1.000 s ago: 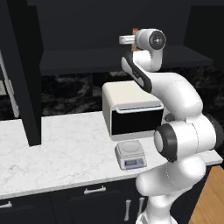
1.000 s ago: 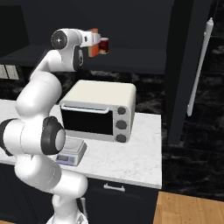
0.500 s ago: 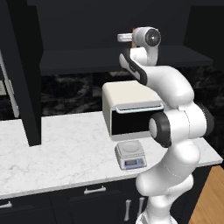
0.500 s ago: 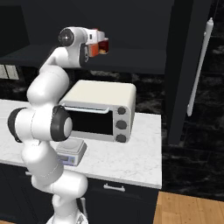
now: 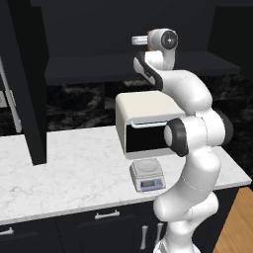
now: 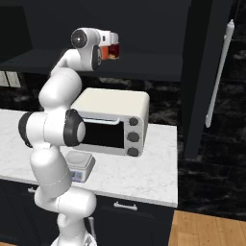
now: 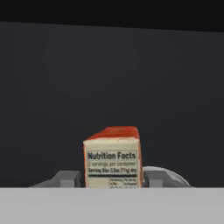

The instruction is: Pick the boxed food and place it on the digital scale for weighing, and close the cabinet.

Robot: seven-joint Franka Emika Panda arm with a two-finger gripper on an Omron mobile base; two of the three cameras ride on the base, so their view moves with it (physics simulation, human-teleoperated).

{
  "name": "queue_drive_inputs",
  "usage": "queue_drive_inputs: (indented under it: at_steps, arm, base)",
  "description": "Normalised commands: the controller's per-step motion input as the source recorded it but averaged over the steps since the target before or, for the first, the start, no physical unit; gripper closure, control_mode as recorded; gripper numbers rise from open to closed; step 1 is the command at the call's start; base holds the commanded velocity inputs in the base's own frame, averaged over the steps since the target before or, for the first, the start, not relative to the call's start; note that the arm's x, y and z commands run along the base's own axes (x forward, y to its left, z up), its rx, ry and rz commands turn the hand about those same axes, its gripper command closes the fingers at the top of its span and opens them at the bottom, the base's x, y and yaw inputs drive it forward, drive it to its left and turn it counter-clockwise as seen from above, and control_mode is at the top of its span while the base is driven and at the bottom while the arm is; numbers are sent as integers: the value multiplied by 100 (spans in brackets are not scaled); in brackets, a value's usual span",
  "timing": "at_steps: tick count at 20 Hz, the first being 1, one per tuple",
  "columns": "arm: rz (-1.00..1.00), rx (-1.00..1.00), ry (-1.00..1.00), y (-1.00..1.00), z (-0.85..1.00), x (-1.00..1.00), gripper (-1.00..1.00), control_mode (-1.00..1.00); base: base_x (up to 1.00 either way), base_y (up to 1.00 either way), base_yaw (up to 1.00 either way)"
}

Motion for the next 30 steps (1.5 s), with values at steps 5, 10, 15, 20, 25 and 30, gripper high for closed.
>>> queue_drive_inputs:
  at_steps: [5, 10, 15, 20, 25, 30]
  arm:
    - [0, 1, -1, -6, 0, -3, 100, -100]
    - [0, 12, -9, -1, 0, -69, 100, -100]
    - [0, 17, -11, -1, 0, -100, 100, -100]
    - [0, 15, -9, 0, 0, -100, 100, -100]
    - [0, 9, -2, -17, 0, -100, 100, -100]
    - [7, -1, 0, -38, -4, -100, 100, -100]
  base:
    - [0, 0, 0]
    - [0, 0, 0]
    - [0, 0, 0]
    - [0, 0, 0]
    - [0, 0, 0]
    - [0, 0, 0]
